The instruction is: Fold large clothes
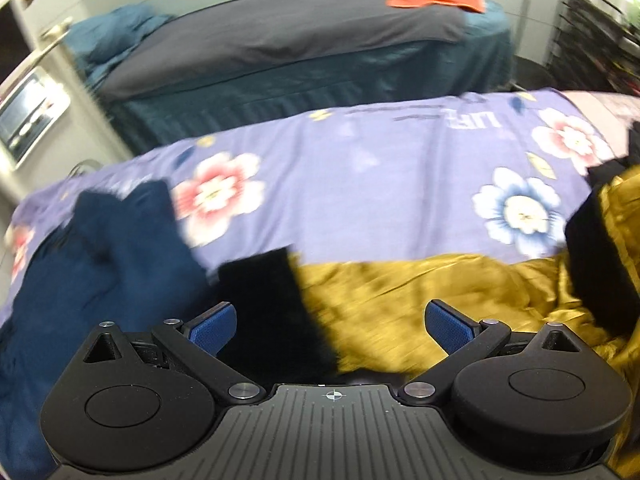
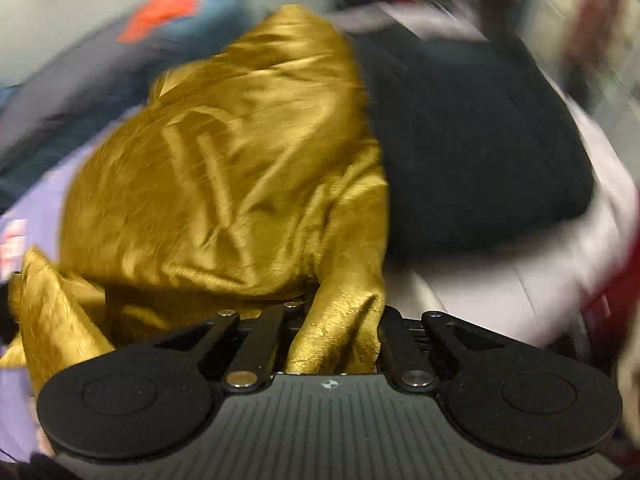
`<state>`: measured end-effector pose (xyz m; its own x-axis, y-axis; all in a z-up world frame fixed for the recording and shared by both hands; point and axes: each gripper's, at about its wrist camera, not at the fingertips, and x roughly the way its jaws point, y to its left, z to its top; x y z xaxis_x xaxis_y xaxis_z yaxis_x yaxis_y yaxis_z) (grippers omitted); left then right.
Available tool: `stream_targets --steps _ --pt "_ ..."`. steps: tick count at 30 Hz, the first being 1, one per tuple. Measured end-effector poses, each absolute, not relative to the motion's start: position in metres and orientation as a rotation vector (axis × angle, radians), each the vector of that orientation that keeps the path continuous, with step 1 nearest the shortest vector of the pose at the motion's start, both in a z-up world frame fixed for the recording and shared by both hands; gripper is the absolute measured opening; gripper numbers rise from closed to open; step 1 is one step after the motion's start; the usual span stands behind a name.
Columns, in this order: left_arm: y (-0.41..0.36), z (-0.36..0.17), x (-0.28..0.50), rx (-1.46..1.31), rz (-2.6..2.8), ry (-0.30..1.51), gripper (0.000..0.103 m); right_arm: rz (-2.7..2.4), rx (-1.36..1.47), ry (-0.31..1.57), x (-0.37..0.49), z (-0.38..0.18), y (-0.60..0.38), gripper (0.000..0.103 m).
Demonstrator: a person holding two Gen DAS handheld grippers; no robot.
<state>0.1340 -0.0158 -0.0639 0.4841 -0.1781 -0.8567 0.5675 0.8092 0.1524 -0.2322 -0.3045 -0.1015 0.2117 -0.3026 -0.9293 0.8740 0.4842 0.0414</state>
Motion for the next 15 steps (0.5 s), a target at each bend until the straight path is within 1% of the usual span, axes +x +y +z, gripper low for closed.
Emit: stream_targets --steps 2,3,5,7,8,9,10,11,13,15 --pt "-0.034 -0.067 0.132 0.477 -0.514 0.966 0.103 -0.92 0.679 1.069 -0.239 -0.118 -0.301 0.015" --pt "-0.044 -0.069 0.131 0.487 -0.543 0.966 0.103 -0.915 0.688 1.064 -0.238 -0.122 -0.301 0.019" --pt "-0.06 -0.072 0.13 0.499 -0.6 0.969 0.103 -0.926 0.702 1.018 -0.235 -0.116 -0.305 0.024" --pt "-0.073 -0.073 0.13 0.506 -0.66 0.973 0.103 -0.925 0.69 0.939 -0.238 -0.1 -0.311 0.034" --pt "-0.08 -0.073 0.129 0.508 -0.695 0.966 0.103 -0.94 0.661 0.908 -0.239 -0.091 -0.312 0.054" --pt "-0.088 -0.072 0.128 0.514 -0.732 0.952 0.103 -0.963 0.623 0.866 -0.242 -0.08 -0.315 0.078" --pt "-0.095 -0.073 0.126 0.529 -0.778 0.933 0.103 -0.984 0.588 0.818 -0.245 -0.069 -0.319 0.087" --pt "-0.102 -0.074 0.124 0.552 -0.823 0.918 0.103 -1.002 0.562 0.776 -0.25 -0.058 -0.325 0.092" --pt "-0.117 -0.081 0.111 0.622 -0.94 0.905 0.103 -1.023 0.557 0.722 -0.258 -0.045 -0.342 0.092" --pt "-0.126 -0.091 0.09 0.699 -1.047 0.896 0.103 -1.023 0.604 0.693 -0.265 -0.041 -0.363 0.095"
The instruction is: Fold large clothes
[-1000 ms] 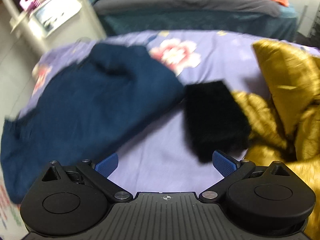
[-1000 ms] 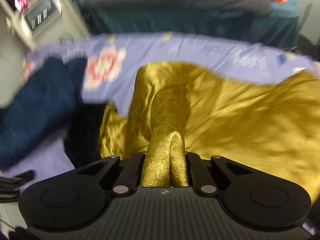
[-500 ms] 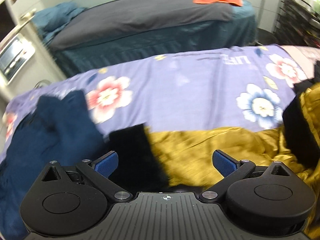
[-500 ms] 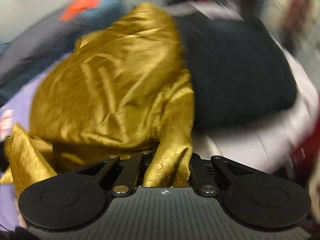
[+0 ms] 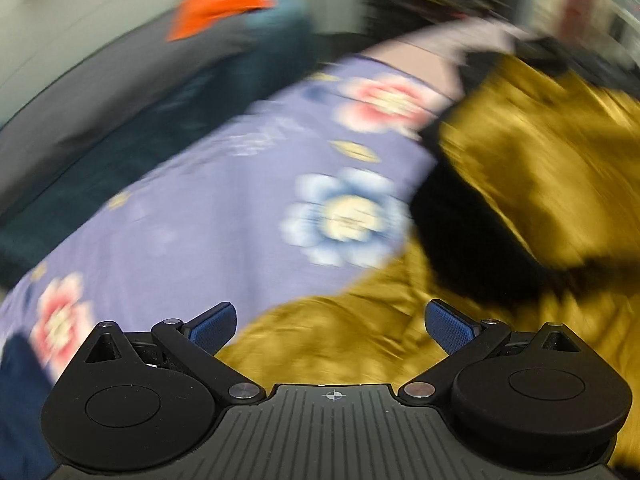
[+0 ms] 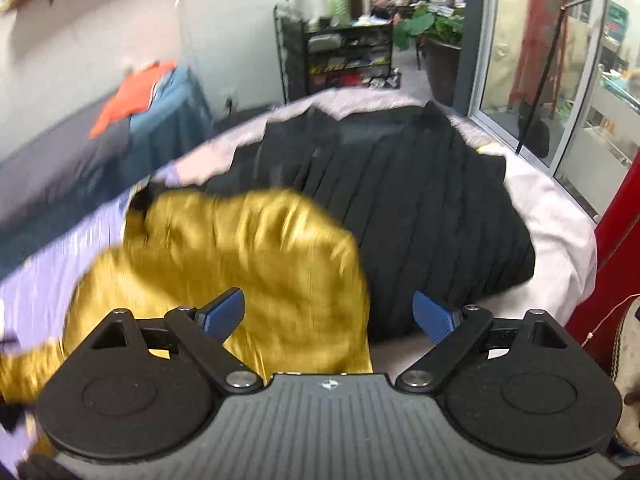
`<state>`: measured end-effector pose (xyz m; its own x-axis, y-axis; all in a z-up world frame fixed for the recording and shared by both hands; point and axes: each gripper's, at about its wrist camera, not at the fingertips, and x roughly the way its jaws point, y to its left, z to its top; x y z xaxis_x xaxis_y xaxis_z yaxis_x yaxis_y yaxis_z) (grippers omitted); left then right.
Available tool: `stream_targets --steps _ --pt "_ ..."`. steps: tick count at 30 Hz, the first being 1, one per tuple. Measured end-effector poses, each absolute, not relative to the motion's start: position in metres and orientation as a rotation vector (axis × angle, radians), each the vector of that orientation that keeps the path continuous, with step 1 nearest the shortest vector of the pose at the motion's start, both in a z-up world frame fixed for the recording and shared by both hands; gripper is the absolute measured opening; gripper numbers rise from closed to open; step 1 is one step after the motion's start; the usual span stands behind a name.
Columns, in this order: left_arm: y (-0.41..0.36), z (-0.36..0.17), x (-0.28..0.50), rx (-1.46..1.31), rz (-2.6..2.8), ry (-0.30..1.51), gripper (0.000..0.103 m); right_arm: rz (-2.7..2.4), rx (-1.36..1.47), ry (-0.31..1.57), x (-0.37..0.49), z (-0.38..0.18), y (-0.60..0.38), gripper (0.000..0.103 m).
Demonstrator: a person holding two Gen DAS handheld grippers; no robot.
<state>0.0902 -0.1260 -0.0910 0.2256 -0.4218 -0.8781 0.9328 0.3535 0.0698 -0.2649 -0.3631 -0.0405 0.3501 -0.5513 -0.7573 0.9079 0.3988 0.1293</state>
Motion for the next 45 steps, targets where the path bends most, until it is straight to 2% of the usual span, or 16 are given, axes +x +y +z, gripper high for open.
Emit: stream_targets --steps 7,11,14,16,17,18,19,20,21,24,31,34,38,43,44,45 --pt "-0.132 -0.166 0.034 1.094 -1.092 0.837 0.103 -1.033 0.827 0.645 -0.268 -0.079 -0.398 0.095" --pt "-0.142 -0.208 0.036 1.27 -0.942 0.736 0.103 -1.054 1.005 0.643 -0.267 -0.12 -0.415 0.094" --pt "-0.151 -0.214 0.054 1.237 -0.872 0.74 0.103 -1.012 1.103 0.622 -0.261 -0.137 -0.413 0.088" --pt "-0.155 -0.207 0.069 1.156 -0.819 0.779 0.103 -1.029 1.007 0.668 -0.249 -0.136 -0.405 0.084" --pt "-0.155 -0.205 0.076 1.122 -0.793 0.805 0.103 -1.025 0.945 0.699 -0.243 -0.134 -0.4 0.076" --pt "-0.156 -0.205 0.077 1.098 -0.777 0.82 0.096 -0.987 0.909 0.703 -0.24 -0.13 -0.393 0.044" --pt "-0.155 -0.204 0.079 1.083 -0.756 0.827 0.077 -0.947 0.906 0.702 -0.238 -0.127 -0.387 0.028" --pt "-0.154 -0.202 0.082 1.067 -0.737 0.826 0.072 -0.921 0.895 0.701 -0.236 -0.122 -0.38 0.02" --pt "-0.151 -0.197 0.085 1.031 -0.726 0.82 0.064 -0.904 0.859 0.71 -0.232 -0.115 -0.372 0.018" --pt "-0.137 -0.162 0.098 0.859 -0.649 0.795 0.05 -0.831 0.734 0.727 -0.215 -0.09 -0.347 0.016" --pt "-0.056 -0.026 0.14 0.443 -0.423 0.635 0.045 -0.557 0.589 0.557 -0.164 0.003 -0.308 0.014" --pt "0.006 0.053 0.144 0.328 -0.308 0.511 0.046 -0.417 0.515 0.479 -0.144 0.047 -0.292 0.011" --pt "0.075 0.14 0.119 0.313 -0.196 0.35 0.046 -0.23 0.532 0.375 -0.123 0.095 -0.284 0.011" --pt "0.114 0.189 0.12 0.377 -0.104 0.255 0.05 -0.116 0.474 0.3 -0.069 0.131 -0.291 0.012" --pt "0.112 0.182 0.132 0.408 -0.082 0.247 0.053 -0.137 0.424 0.294 -0.048 0.128 -0.293 0.017" --pt "0.109 0.168 0.151 0.443 -0.055 0.261 0.089 -0.154 0.396 0.303 -0.028 0.122 -0.294 0.031"
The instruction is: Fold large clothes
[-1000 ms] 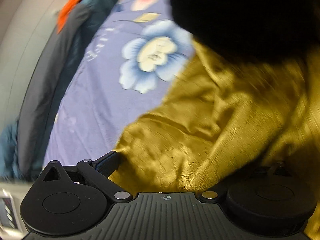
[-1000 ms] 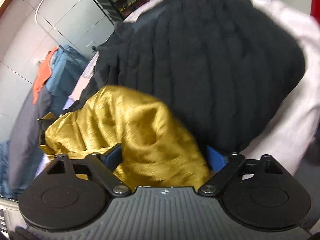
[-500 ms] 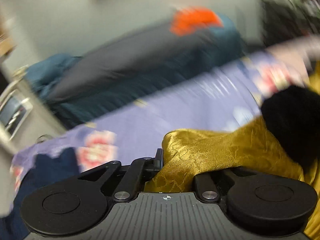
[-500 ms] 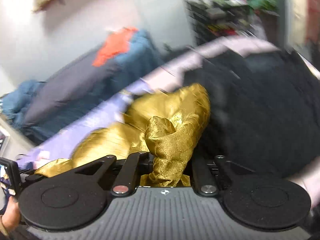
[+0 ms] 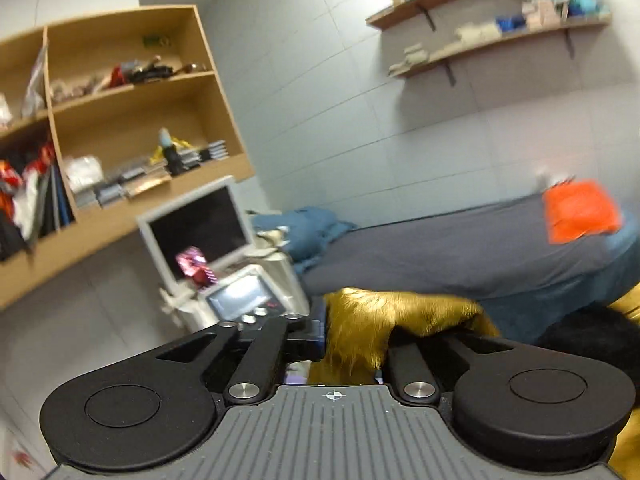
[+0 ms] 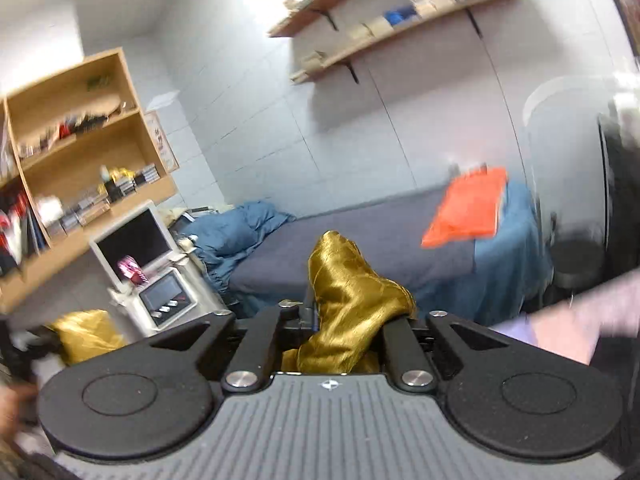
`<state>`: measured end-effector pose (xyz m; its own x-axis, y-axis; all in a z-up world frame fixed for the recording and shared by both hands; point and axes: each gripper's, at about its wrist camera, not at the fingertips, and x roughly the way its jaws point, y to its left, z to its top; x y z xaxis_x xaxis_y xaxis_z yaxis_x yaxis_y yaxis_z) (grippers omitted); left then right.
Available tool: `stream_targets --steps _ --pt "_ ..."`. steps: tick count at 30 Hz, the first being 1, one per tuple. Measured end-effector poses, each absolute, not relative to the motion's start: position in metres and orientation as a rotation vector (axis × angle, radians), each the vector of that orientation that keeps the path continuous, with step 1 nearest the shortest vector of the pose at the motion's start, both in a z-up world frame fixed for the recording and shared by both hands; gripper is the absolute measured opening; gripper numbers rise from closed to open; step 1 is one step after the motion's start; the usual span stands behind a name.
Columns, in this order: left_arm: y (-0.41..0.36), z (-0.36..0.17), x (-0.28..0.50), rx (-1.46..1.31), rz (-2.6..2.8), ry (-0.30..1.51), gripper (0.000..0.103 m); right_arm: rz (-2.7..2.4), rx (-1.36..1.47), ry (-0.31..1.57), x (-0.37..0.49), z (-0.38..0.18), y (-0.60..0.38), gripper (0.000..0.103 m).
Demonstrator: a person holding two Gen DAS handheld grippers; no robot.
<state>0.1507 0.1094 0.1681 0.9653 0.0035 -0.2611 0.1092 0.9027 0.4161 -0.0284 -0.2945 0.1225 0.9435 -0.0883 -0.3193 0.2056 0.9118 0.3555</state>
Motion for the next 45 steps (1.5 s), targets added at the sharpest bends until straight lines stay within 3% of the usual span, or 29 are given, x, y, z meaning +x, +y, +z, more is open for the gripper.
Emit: stream_targets --steps 1,2,3,4,6,8,11,15,19,23,28,31,34,35,37,38,39,42,45 --pt "0.104 0.147 0.176 0.487 -0.026 0.32 0.103 -0.16 0.392 0.349 -0.003 0.112 -0.297 0.043" --pt "0.101 0.122 0.199 0.53 0.001 0.381 0.103 -0.192 0.392 0.405 0.023 0.096 -0.298 0.075" --pt "0.098 0.09 0.226 0.572 0.029 0.474 0.103 -0.256 0.397 0.462 0.047 0.077 -0.296 0.096" --pt "0.096 0.056 0.248 0.608 0.052 0.571 0.103 -0.325 0.4 0.538 0.068 0.054 -0.294 0.1" --pt "0.095 -0.011 0.269 0.677 0.094 0.712 0.103 -0.445 0.363 0.701 0.098 0.004 -0.286 0.087" --pt "0.103 -0.066 0.263 0.726 0.162 0.838 0.103 -0.457 0.317 0.789 0.099 -0.044 -0.275 0.082" --pt "0.13 -0.113 0.209 0.666 0.124 0.935 0.103 -0.479 0.333 0.893 0.065 -0.098 -0.257 0.083" --pt "0.156 -0.126 0.117 0.491 -0.088 1.011 0.103 -0.481 0.405 0.957 -0.007 -0.138 -0.255 0.083" --pt "0.162 -0.118 0.069 0.399 -0.268 0.991 0.103 -0.532 0.507 0.923 -0.068 -0.138 -0.267 0.089" --pt "0.154 -0.119 0.08 0.333 -0.361 0.969 0.103 -0.533 0.582 0.929 -0.082 -0.143 -0.284 0.091" --pt "0.113 -0.161 0.115 0.363 -0.508 1.052 0.103 -0.48 0.557 1.001 -0.067 -0.174 -0.286 0.093" --pt "0.086 -0.184 0.113 0.401 -0.554 1.081 0.103 -0.47 0.423 1.04 -0.06 -0.19 -0.268 0.096" --pt "0.068 -0.191 0.101 0.355 -0.543 1.082 0.103 -0.469 0.322 1.07 -0.058 -0.192 -0.247 0.082" --pt "0.065 -0.19 0.096 0.345 -0.537 1.076 0.103 -0.46 0.328 1.076 -0.06 -0.189 -0.244 0.063" --pt "0.061 -0.185 0.089 0.327 -0.538 1.086 0.103 -0.389 0.423 1.077 -0.067 -0.184 -0.246 0.012" --pt "0.062 -0.178 0.088 0.317 -0.534 1.093 0.094 -0.35 0.521 1.064 -0.068 -0.183 -0.249 0.008" --pt "0.065 -0.17 0.088 0.291 -0.54 1.1 0.075 -0.329 0.587 1.037 -0.071 -0.174 -0.25 0.008" --pt "0.082 -0.116 0.092 0.149 -0.575 1.054 0.062 -0.227 0.656 0.912 -0.074 -0.127 -0.249 0.007" --pt "0.102 -0.039 0.09 0.052 -0.625 0.967 0.06 -0.101 0.803 0.771 -0.077 -0.062 -0.258 0.007"
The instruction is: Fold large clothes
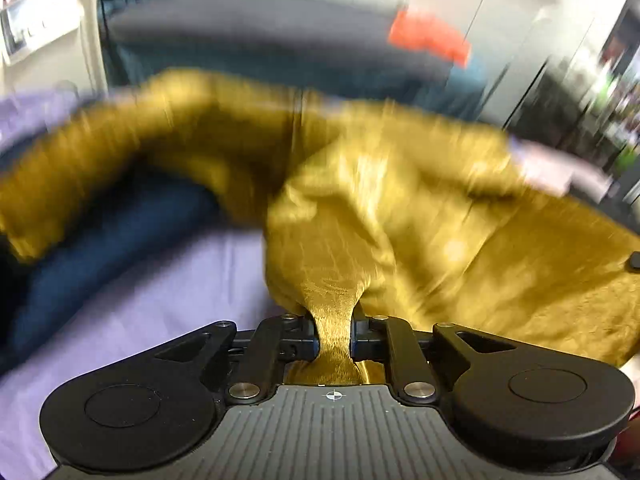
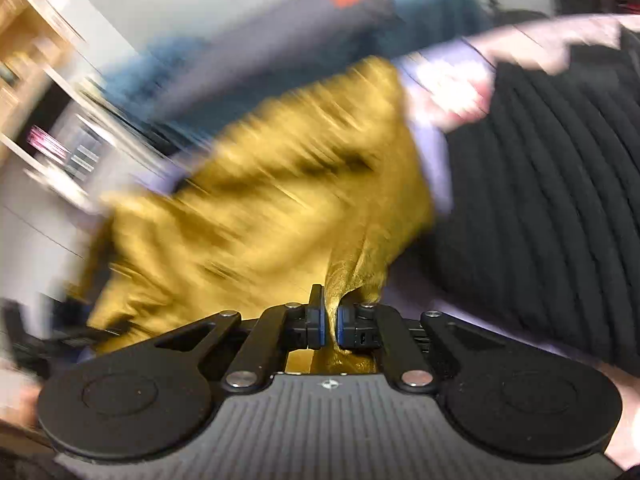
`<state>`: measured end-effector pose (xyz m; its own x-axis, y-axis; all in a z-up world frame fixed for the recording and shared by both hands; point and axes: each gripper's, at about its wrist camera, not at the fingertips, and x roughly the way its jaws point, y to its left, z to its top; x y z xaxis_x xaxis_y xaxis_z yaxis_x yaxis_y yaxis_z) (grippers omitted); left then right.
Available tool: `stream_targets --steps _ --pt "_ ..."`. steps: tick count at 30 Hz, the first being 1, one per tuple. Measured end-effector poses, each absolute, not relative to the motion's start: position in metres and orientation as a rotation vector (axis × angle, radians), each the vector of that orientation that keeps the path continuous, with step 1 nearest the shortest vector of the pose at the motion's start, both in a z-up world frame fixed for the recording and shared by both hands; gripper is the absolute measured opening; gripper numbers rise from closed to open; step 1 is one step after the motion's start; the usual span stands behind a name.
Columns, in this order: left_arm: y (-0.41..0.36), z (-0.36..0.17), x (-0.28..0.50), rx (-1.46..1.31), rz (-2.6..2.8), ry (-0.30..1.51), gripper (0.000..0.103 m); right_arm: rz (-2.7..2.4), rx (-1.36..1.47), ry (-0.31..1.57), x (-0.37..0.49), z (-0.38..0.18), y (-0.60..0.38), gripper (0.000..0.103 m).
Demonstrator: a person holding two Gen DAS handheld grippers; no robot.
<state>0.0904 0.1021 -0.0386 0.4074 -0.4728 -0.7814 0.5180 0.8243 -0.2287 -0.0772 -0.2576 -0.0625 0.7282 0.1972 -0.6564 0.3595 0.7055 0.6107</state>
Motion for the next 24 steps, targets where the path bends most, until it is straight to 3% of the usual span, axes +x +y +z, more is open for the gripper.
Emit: stream_targets --steps 4,7,10,14,15,16,18,21,22,23,24 --pt "0.129 0.064 0.068 0.006 -0.706 0.847 0.057 0.103 0.868 0.576 -0.093 0.032 -0.264 0.007" --pt "0.135 0.089 0.043 0.133 -0.684 0.855 0.057 0.129 0.774 0.619 -0.106 0.067 -0.262 0.007" --pt "0.141 0.045 0.027 0.166 -0.658 1.031 0.056 0.065 0.684 0.822 -0.111 0.047 -0.256 0.008" --pt "0.14 -0.076 0.011 0.25 -0.553 1.29 0.058 -0.134 0.626 1.21 -0.118 -0.061 -0.246 0.013" --pt "0.148 -0.099 0.007 0.226 -0.529 1.339 0.061 -0.19 0.637 1.27 -0.123 -0.092 -0.244 0.017" --pt "0.151 -0.12 0.006 0.203 -0.502 1.365 0.078 -0.248 0.628 1.328 -0.127 -0.117 -0.243 0.018" --pt "0.157 -0.144 0.007 0.223 -0.44 1.372 0.095 -0.333 0.606 1.407 -0.133 -0.153 -0.239 0.023" --pt "0.18 -0.14 0.011 0.214 -0.357 1.322 0.103 -0.422 0.562 1.361 -0.134 -0.144 -0.243 0.024" --pt "0.188 -0.13 0.014 0.203 -0.335 1.286 0.103 -0.421 0.53 1.317 -0.131 -0.132 -0.245 0.031" --pt "0.198 -0.119 0.018 0.191 -0.31 1.245 0.103 -0.423 0.487 1.276 -0.128 -0.116 -0.245 0.054" --pt "0.208 -0.106 0.021 0.176 -0.287 1.203 0.103 -0.431 0.433 1.236 -0.12 -0.102 -0.249 0.07"
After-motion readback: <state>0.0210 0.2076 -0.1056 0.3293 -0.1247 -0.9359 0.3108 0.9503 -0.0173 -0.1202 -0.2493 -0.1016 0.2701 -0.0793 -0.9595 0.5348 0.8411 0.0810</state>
